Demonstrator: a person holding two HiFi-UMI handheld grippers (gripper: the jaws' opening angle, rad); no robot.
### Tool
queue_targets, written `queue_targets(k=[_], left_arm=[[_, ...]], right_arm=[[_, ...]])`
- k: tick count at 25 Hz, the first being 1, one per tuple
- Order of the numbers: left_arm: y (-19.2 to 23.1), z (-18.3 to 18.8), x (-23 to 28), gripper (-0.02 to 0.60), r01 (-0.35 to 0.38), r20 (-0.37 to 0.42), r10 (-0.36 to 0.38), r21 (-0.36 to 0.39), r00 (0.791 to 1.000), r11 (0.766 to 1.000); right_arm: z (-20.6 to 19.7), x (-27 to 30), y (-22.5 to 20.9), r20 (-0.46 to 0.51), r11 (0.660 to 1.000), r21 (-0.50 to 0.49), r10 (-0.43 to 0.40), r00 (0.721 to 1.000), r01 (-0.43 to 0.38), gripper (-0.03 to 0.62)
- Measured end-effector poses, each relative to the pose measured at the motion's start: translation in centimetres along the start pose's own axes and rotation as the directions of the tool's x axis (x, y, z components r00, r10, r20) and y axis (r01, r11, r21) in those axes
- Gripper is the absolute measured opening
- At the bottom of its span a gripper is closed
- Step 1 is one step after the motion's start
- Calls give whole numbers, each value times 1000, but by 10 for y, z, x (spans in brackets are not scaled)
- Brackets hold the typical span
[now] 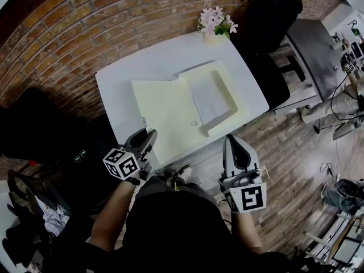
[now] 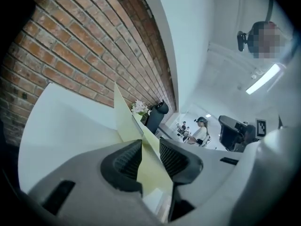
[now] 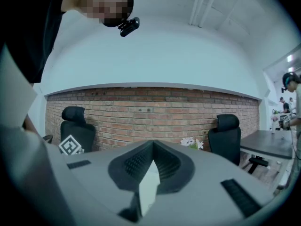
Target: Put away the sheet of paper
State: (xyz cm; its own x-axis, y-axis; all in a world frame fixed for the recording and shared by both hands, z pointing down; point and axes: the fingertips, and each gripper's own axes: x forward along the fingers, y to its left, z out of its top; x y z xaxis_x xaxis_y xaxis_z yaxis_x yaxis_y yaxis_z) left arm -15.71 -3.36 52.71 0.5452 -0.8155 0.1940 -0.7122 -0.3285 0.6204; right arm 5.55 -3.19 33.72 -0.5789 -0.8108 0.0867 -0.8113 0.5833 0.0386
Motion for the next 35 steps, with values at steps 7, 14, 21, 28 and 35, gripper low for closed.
queue_targets(k=[7, 14, 21, 28, 35], left_arm=[[-35, 17, 21, 167, 97, 29, -98, 36, 995, 995], [-65, 37, 48, 221, 184, 56, -189, 82, 980, 979], [-97, 44, 74, 271, 297, 15, -305, 186, 952, 936], [-121, 57, 95, 295, 360, -10, -371, 265, 928, 894], [-140, 58, 117, 295, 444, -43, -452, 289, 891, 848]], right_arm=[[-4, -11, -12, 0, 1000, 2, -22, 1000, 22, 14], [-4, -19, -28, 6, 999, 4, -49, 999, 49, 14], [-7, -31, -45, 10, 996, 7, -90, 996, 90, 14], [-7, -37, -60, 6, 992, 15, -125, 992, 125, 14], [-9, -37, -69, 0, 990, 22, -142, 990, 142, 14]])
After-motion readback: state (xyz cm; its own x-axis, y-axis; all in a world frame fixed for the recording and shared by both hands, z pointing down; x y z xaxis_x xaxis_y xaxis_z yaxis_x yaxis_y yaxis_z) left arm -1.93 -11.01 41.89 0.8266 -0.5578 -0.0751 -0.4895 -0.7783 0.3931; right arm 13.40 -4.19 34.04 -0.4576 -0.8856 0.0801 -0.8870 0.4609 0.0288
